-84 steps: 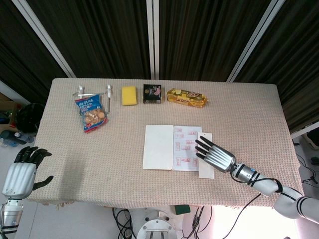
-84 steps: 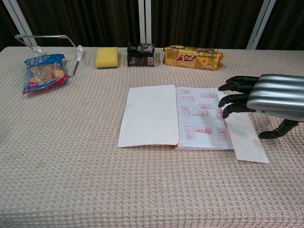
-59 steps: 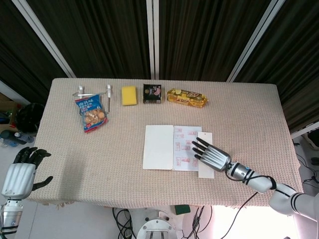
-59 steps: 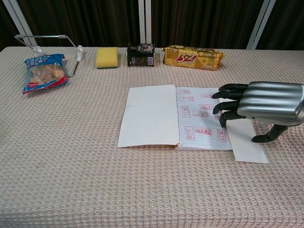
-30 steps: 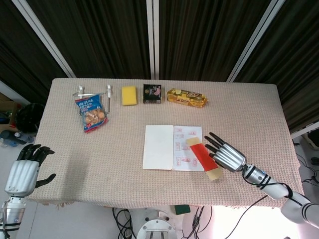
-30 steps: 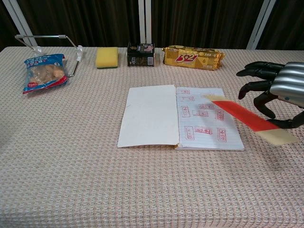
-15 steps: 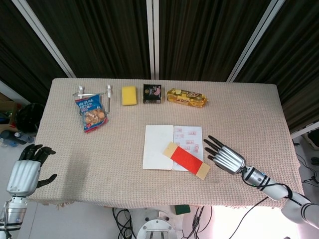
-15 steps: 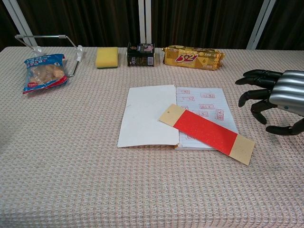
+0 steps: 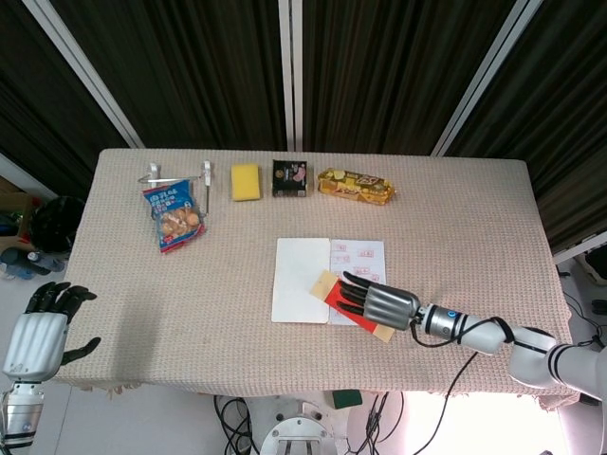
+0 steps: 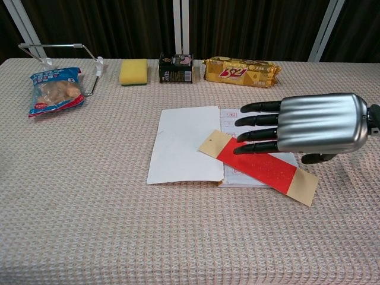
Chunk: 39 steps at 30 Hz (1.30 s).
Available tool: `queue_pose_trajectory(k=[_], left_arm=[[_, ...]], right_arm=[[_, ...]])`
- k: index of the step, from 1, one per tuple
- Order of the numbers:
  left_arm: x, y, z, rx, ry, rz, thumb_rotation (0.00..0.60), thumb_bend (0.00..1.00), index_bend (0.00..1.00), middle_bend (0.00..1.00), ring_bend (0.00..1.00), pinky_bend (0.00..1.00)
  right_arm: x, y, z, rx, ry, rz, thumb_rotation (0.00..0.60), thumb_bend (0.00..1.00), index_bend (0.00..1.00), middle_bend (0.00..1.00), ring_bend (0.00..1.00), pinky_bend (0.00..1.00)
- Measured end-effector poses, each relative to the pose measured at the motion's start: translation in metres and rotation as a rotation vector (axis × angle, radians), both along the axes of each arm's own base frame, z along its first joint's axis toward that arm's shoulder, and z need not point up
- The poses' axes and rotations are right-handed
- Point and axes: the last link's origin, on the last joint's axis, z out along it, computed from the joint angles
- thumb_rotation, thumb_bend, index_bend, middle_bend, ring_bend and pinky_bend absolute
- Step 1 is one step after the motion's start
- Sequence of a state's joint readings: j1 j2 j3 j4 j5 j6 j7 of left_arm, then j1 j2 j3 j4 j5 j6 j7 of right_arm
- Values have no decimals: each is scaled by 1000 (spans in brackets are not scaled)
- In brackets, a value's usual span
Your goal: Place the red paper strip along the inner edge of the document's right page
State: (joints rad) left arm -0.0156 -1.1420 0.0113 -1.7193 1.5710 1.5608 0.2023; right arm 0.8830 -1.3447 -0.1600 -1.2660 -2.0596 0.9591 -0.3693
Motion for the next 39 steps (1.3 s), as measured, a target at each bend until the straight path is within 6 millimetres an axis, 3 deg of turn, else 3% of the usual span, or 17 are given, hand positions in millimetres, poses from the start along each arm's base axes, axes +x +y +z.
queue_pose_trajectory(k=[9, 14, 21, 30, 39], left_arm=[[-5, -7, -2, 6, -13, 20, 600, 0, 322, 267, 169, 159], [-7, -9, 0, 16, -13, 28, 600, 0, 322, 267, 169, 159], [-7, -9, -1, 14, -11, 25, 600, 0, 322, 267, 169, 159], [-7, -6, -2, 8, -14, 20, 600, 0, 322, 267, 169, 159], [-7, -3, -3, 5, -19, 6, 600, 0, 322, 267, 169, 159]], right_arm=[[13, -5, -5, 30, 56, 77, 600, 182, 38, 54, 0, 0], [14, -2, -11, 54, 59, 79, 600, 330, 74, 61, 0, 0], [10, -4, -13, 40, 69, 50, 600, 341, 107, 68, 0, 0], [0, -8, -10, -2, 80, 5, 600, 341, 109, 72, 0, 0], [-31, -6, 11, -79, 99, -116, 600, 341, 109, 73, 0, 0]])
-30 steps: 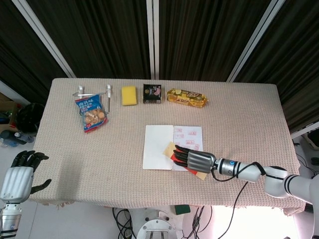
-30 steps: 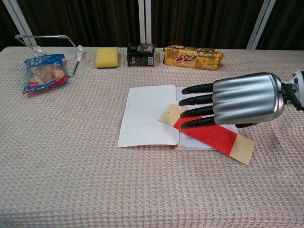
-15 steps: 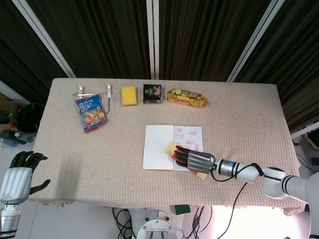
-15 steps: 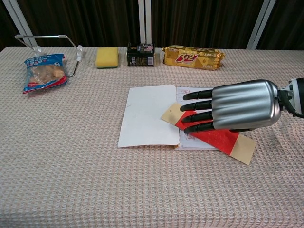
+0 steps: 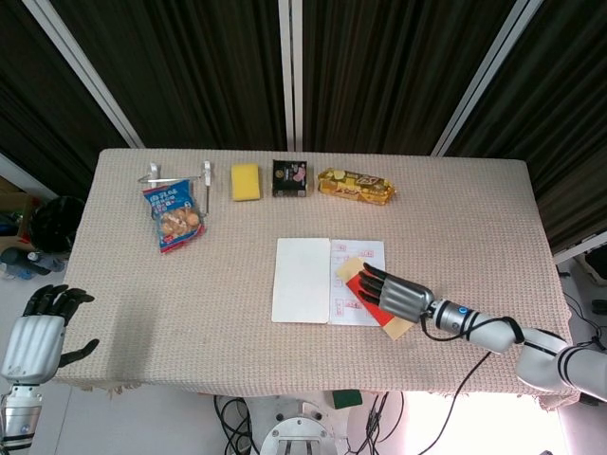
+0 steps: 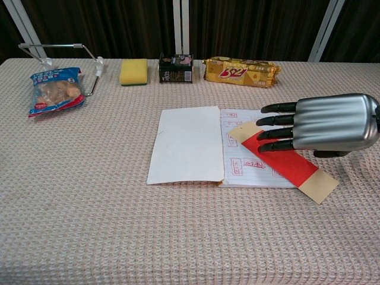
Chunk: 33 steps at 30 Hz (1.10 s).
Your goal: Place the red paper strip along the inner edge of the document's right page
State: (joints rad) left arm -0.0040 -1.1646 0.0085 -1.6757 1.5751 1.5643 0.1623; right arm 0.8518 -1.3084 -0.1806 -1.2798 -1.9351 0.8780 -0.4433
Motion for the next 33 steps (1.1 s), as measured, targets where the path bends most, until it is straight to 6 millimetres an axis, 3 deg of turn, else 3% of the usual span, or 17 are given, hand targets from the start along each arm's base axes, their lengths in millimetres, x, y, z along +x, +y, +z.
queue_pose_trajectory(k=[7, 10, 14, 33], left_arm=[[-1, 2, -2, -3, -6, -5, 600, 0, 322, 267, 169, 159], [-1, 2, -3, -4, -8, -9, 600, 0, 322, 266, 169, 159], [-1, 0, -4, -8, -6, -5, 600, 0, 322, 267, 169, 159], [-6, -6, -3, 8, -12, 27, 600, 0, 322, 266, 169, 160]], right_arm=[[-17, 11, 22, -67, -13, -99, 600, 325, 151, 95, 0, 0], [-12, 12, 29, -86, -46, -101, 600, 187, 113, 75, 0, 0], [-6, 10, 21, -70, -67, -67, 600, 15, 6, 25, 0, 0], [-1, -4, -19, 40, -20, 139, 600, 2, 0, 0, 0, 0]])
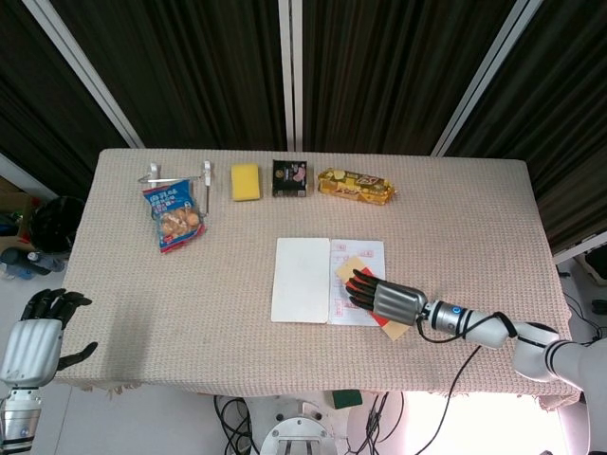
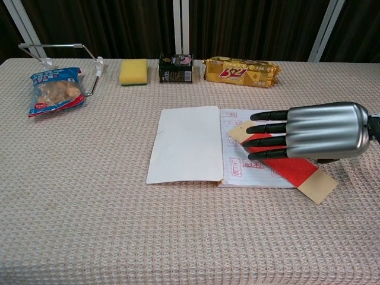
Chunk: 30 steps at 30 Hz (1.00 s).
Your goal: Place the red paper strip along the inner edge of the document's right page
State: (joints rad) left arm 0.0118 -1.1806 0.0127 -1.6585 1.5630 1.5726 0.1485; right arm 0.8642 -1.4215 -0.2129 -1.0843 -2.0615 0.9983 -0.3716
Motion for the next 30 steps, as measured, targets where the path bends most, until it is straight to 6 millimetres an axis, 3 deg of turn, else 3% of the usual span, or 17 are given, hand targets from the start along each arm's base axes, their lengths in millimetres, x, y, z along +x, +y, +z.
queue_pose_trajectory(k=[4, 8, 13, 21, 30], left_arm=[[-1, -1, 0, -1, 0, 7, 600, 0, 322, 266, 169, 159], [-2, -2, 0, 0, 0, 6, 600, 0, 322, 266, 169, 159], [-1, -1, 0, -2, 2, 2, 600, 0, 322, 267, 169, 159], [0, -1, 1, -3, 6, 1, 600, 0, 322, 266, 169, 159], [2, 0, 3, -3, 11, -7, 600, 0, 322, 266, 169, 159]], right_arm=[[-3, 0, -4, 11, -1, -2, 600, 41, 23, 16, 0, 0], [-4, 0, -5, 21, -26, 0, 600, 134, 156, 64, 0, 0], [-7, 0, -5, 26, -65, 4, 600, 168, 297, 106, 0, 0], [-12, 1, -8, 25, -102, -4, 600, 176, 308, 110, 0, 0], [-13, 6, 3, -1, -167, -21, 600, 176, 308, 111, 0, 0]])
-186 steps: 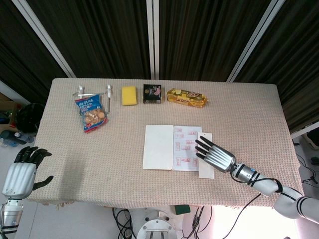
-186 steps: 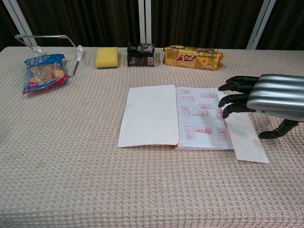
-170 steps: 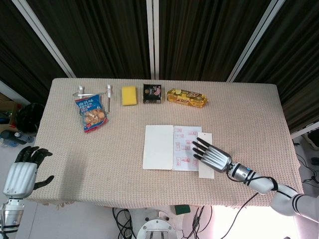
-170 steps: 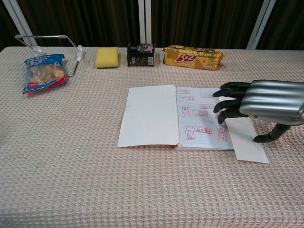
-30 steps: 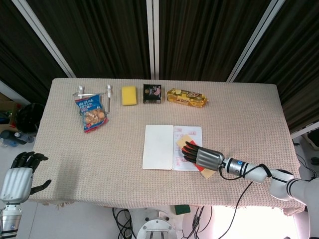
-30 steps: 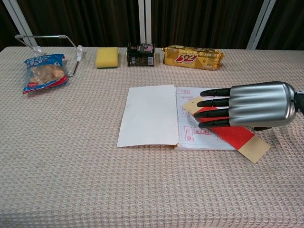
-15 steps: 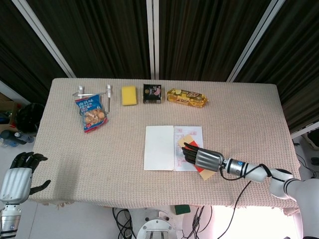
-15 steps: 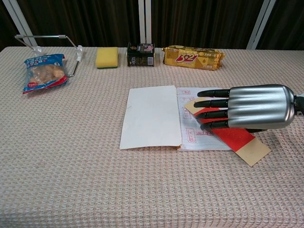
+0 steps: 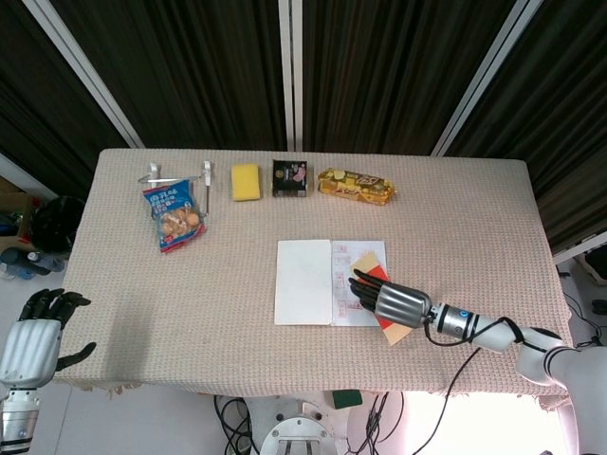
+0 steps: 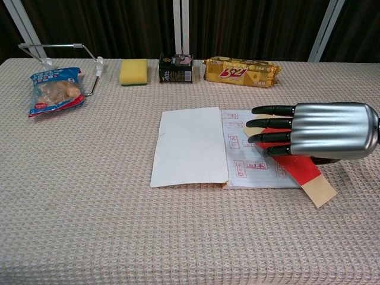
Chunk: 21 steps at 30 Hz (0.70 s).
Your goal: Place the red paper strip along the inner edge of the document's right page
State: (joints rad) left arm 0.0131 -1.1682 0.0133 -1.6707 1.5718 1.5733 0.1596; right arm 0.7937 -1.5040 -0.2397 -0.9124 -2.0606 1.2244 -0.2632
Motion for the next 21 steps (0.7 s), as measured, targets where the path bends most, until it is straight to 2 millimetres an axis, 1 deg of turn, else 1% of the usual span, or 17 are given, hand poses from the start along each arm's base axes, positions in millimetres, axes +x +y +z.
queue_pose_trajectory(k=[7, 15, 18, 21], left_arm=[[3, 1, -1, -7, 1, -9, 600, 0, 322, 266, 169, 160], [4, 3, -1, -13, 2, -8, 600, 0, 322, 266, 169, 159], [5, 3, -1, -15, 1, -14, 600, 0, 322, 266, 169, 159], [6, 3, -1, -18, 2, -15, 600, 0, 322, 267, 169, 159]], right_arm=[[-4, 2, 4, -31, -18, -31, 600, 176, 308, 111, 0, 0], [6, -7, 11, -99, -113, -77, 600, 176, 294, 104, 0, 0], [13, -12, 7, -121, -143, -110, 600, 176, 279, 102, 0, 0], [20, -14, -3, -135, -164, -162, 600, 176, 265, 100, 0, 0]])
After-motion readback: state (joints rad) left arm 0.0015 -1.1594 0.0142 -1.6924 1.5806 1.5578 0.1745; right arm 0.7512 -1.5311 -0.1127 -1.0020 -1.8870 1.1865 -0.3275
